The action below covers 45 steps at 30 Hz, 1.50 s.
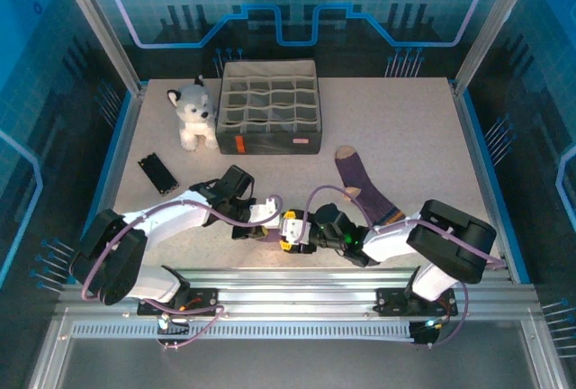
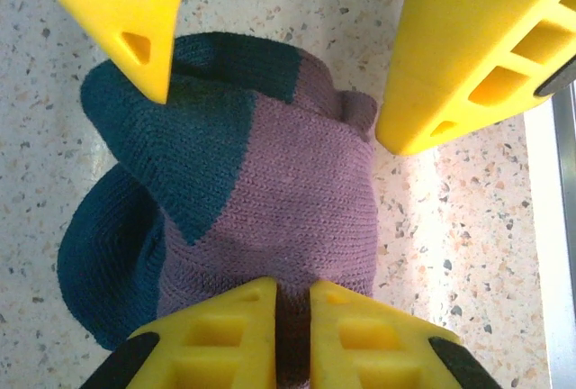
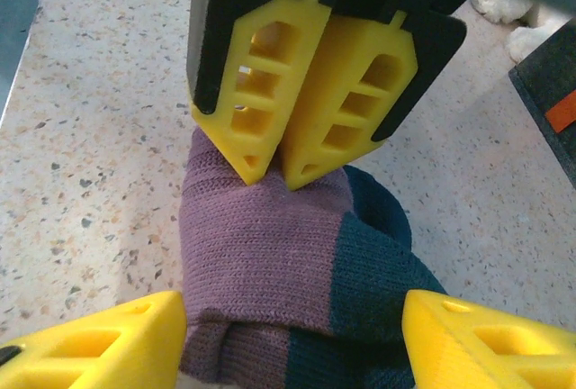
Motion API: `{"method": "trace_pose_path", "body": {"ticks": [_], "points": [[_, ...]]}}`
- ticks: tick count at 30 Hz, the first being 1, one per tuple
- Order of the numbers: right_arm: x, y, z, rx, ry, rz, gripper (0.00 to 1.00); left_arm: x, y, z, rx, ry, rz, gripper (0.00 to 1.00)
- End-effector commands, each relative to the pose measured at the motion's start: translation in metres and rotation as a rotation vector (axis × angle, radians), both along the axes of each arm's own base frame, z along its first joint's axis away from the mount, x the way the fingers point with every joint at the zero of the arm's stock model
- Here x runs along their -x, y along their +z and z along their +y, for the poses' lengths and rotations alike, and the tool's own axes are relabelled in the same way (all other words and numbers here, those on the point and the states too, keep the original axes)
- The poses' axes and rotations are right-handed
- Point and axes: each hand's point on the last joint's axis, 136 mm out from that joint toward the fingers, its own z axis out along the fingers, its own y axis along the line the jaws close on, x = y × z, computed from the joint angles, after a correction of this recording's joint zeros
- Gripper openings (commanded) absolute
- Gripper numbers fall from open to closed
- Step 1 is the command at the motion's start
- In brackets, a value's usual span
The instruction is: Roll the socks
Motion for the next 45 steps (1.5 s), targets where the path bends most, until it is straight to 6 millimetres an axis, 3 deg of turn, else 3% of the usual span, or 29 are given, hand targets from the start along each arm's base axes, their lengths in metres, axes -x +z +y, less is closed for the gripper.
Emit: {"method": "trace_pose_path", "body": {"ticks": [1, 14, 19, 26, 34, 45], "points": [[-0.018, 0.017, 0.015, -0.073, -0.029, -0.036, 0.65, 0.027, -0.01, 0.002, -0.012, -0.064, 0.101, 0.14], [-0.017, -0.006, 0.021, -0.028, 0.017, 0.047, 0.65, 0.026, -0.007, 0.003, 0.027, -0.064, 0.123, 0.13], [-0.025, 0.021, 0.008, -0.194, -0.037, 0.121, 0.66, 0.026, -0.008, 0.007, 0.023, -0.071, 0.123, 0.13], [-0.011, 0.043, 0.009, -0.19, 0.059, 0.144, 0.66, 0.022, -0.008, 0.01, 0.024, -0.059, 0.122, 0.13], [0.0, 0.026, 0.008, -0.113, 0.135, 0.131, 0.65, 0.023, -0.008, 0.013, 0.037, -0.069, 0.141, 0.13], [-0.006, 0.006, 0.02, -0.07, 0.156, 0.117, 0.68, 0.023, -0.007, 0.014, 0.056, -0.086, 0.159, 0.1]]}}
